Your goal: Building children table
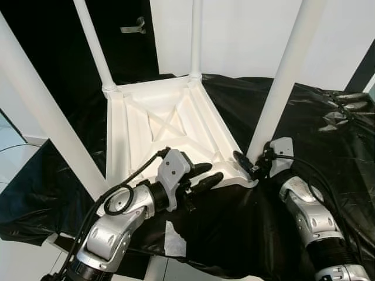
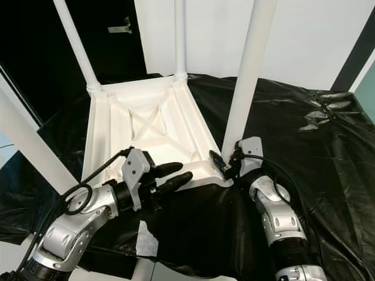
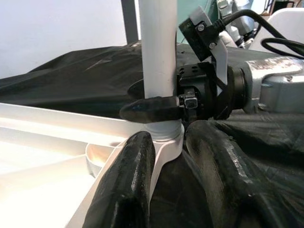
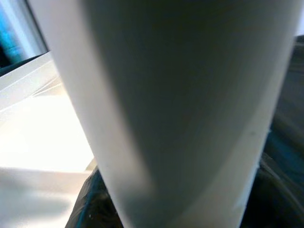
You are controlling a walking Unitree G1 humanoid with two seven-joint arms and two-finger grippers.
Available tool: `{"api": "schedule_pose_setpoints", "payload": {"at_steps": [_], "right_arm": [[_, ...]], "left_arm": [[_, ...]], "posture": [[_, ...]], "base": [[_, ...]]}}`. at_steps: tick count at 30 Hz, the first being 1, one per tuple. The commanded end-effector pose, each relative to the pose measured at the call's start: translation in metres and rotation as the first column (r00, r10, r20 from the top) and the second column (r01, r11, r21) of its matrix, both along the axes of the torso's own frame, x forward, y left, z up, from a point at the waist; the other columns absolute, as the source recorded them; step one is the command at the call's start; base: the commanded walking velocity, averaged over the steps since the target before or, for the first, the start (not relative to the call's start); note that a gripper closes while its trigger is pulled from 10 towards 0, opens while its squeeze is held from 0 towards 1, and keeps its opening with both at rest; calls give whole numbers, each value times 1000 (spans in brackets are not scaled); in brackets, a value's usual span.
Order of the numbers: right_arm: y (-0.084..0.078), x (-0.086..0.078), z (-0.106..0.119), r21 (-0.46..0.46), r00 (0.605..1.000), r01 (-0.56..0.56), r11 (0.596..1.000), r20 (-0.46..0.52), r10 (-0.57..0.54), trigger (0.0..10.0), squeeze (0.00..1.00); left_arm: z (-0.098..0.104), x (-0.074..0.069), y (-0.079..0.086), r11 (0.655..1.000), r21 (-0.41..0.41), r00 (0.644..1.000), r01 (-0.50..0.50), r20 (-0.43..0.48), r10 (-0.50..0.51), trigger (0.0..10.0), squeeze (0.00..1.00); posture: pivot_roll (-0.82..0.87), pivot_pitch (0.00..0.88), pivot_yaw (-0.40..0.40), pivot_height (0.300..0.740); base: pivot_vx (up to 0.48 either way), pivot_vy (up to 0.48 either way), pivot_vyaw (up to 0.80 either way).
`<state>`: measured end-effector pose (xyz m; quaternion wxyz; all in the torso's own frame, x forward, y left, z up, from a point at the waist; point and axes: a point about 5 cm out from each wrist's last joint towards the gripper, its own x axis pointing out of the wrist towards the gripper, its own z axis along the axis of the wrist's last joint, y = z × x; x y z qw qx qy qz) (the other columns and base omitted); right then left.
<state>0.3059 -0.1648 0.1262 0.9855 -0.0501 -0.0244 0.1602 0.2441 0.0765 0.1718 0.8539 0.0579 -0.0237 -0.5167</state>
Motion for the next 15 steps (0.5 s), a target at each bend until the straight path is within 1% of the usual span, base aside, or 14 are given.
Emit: {"api": "schedule_pose_setpoints", "payload": {"at_steps": [1, 2, 3, 4, 6, 7, 8, 9, 10, 11, 12, 13, 14, 15], "right_arm": [[-4, -3, -13, -2, 992, 109, 994, -62, -109, 0, 0], [-2, -3, -13, 0, 983, 176, 984, -55, -176, 0, 0], [3, -5, -13, 23, 968, 247, 969, -47, -246, 0, 0], [3, -5, -13, 23, 968, 247, 969, -47, -246, 0, 0], [10, -6, -14, 43, 938, 345, 938, -52, -343, 0, 0], [10, -6, -14, 43, 938, 345, 938, -52, -343, 0, 0], [13, -7, -14, 59, 917, 398, 916, -56, -395, 0, 0], [21, -8, -16, 70, 902, 430, 900, -77, -425, 0, 0], [21, -8, -16, 70, 902, 430, 900, -77, -425, 0, 0], [30, -9, -15, 86, 911, 412, 907, -76, -406, 0, 0], [37, -9, -13, 106, 924, 382, 918, -69, -377, 431, 0], [37, -9, -13, 106, 924, 382, 918, -69, -377, 431, 0], [41, -10, -11, 119, 934, 356, 927, -61, -351, 431, 0], [42, -10, -9, 126, 938, 345, 930, -55, -341, 3490, 0]], "left_arm": [[-3, -2, 0, 1000, 15, 1000, 9, -1, -9, 10000, 0], [-3, -2, 0, 1000, 15, 1000, 10, -1, -10, 10000, 0], [-3, -2, 0, 1000, 14, 1000, 11, -1, -11, 10000, 0], [-3, -2, 0, 1000, 14, 1000, 11, -1, -11, 10000, 0], [-3, -2, 0, 1000, 15, 1000, 12, -1, -12, 10000, 0], [-3, -2, 0, 1000, 15, 1000, 12, -1, -12, 10000, 0], [-3, -2, -1, 1000, 17, 1000, 13, 0, -13, 10000, 0], [-3, -2, -1, 1000, 17, 1000, 13, 0, -13, 10000, 0], [-3, -2, -1, 1000, 17, 1000, 13, 0, -13, 10000, 0], [-3, -2, -1, 1000, 18, 1000, 14, -1, -14, 10000, 0], [-3, -3, -1, 1000, 18, 1000, 15, -1, -15, 10000, 0], [-3, -3, -1, 1000, 18, 1000, 15, -1, -15, 10000, 0], [-3, -3, -1, 1000, 18, 1000, 16, -1, -16, 10000, 0], [-3, -3, -1, 1000, 18, 1000, 16, -2, -16, 10000, 0]], "posture": [[-21, 0, 1, 740], [-20, 0, 0, 740], [-21, 0, 0, 740], [-21, 0, 0, 740], [-22, 0, -2, 740], [-22, 0, -2, 740], [-21, 0, -3, 740], [-20, 0, -2, 740], [-20, 0, -2, 740], [-18, 0, 3, 740], [-17, 0, 4, 740], [-17, 0, 4, 740], [-17, 0, 4, 740], [-17, 0, 4, 740]], "base": [[0, 0, 0], [0, 0, 0], [0, 0, 0], [0, 0, 0], [0, 0, 0], [0, 0, 0], [0, 0, 0], [0, 0, 0], [0, 0, 0], [0, 0, 0], [0, 0, 0], [0, 0, 0], [0, 0, 0], [0, 0, 0]]}}
